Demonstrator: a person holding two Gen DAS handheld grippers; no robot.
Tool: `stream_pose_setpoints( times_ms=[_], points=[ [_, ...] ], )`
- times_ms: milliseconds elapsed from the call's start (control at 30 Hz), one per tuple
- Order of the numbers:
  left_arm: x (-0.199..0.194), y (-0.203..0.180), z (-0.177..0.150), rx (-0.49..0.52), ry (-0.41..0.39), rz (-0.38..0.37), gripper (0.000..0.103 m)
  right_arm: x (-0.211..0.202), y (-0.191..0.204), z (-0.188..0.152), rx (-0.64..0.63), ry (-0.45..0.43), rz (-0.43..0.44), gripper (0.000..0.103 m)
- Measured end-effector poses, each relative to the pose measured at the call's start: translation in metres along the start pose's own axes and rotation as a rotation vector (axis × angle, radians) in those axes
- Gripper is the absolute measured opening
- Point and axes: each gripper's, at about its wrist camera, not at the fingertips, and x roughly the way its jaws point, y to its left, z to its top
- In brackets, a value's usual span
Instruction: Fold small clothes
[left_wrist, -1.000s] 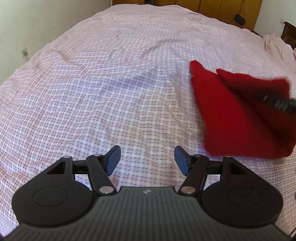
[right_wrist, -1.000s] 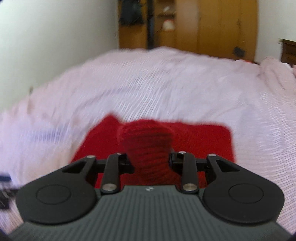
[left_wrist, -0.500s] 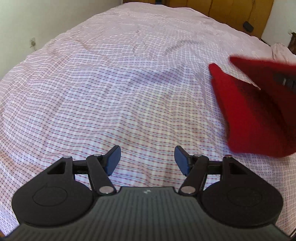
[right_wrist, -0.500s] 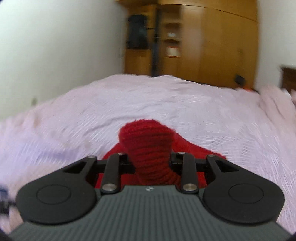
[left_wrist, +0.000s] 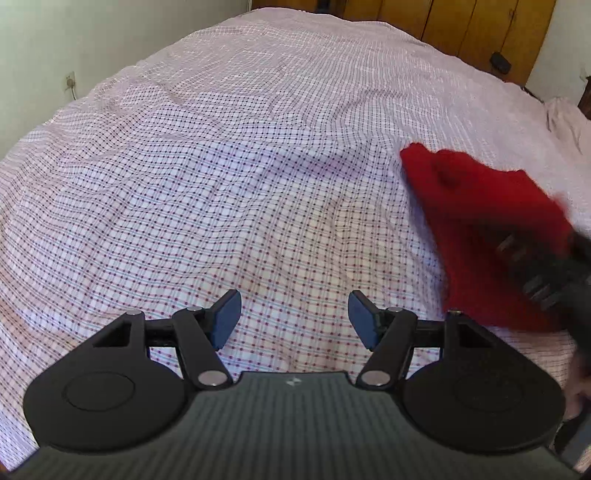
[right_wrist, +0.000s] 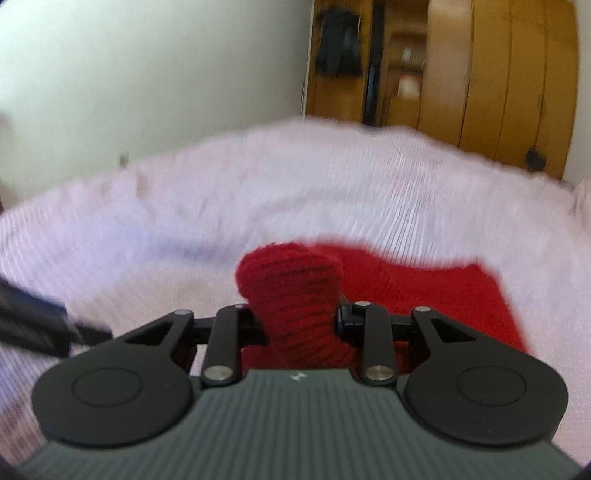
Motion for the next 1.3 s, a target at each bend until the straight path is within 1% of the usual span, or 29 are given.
stream_pose_setpoints(
  times_ms=[67,133,200,300,433,500,600,667,733,867,1000,1167,1300],
  points=[
    [-0.002,-0.003,0.0,0.011,-0.001,0.001,0.069,0.0,0.003,-0.009,-0.012,-0.004,0.009,0.038],
    [-0.004,-0.006,0.001,0.025,-0.007,0.006,0.07,-0.01,0.008,-0.009,-0.022,-0.007,0.007,0.046],
    [-0.008,-0.008,0.005,0.021,-0.02,-0.001,0.07,-0.016,0.003,-0.002,0.018,-0.003,0.051,0.063],
    [-0.016,-0.013,0.011,0.003,-0.051,-0.043,0.07,-0.037,-0.003,0.004,0.084,-0.023,0.117,0.065],
    [-0.024,-0.024,0.019,-0.008,-0.071,-0.077,0.07,-0.063,-0.012,0.015,0.119,-0.027,0.182,0.066],
    [-0.027,-0.031,0.023,-0.006,-0.08,-0.099,0.069,-0.076,-0.024,0.019,0.156,-0.022,0.209,0.066],
    [-0.032,-0.043,0.03,-0.008,-0.097,-0.144,0.069,-0.088,-0.051,0.025,0.235,-0.001,0.224,0.065],
    [-0.034,-0.052,0.036,-0.009,-0.105,-0.173,0.069,-0.098,-0.07,0.027,0.281,0.018,0.21,0.065],
    [-0.034,-0.065,0.042,0.004,-0.107,-0.187,0.069,-0.101,-0.088,0.029,0.311,0.038,0.177,0.066],
    [-0.03,-0.094,0.05,0.067,-0.107,-0.168,0.069,-0.1,-0.117,0.032,0.333,0.08,0.099,0.066],
    [-0.022,-0.114,0.055,0.105,-0.103,-0.162,0.069,-0.088,-0.136,0.027,0.348,0.133,0.071,0.066],
    [-0.013,-0.126,0.06,0.118,-0.096,-0.156,0.07,-0.068,-0.158,0.019,0.432,0.194,0.053,0.066],
    [-0.002,-0.133,0.064,0.145,-0.096,-0.121,0.07,-0.054,-0.171,0.011,0.471,0.216,0.027,0.066]
  ],
)
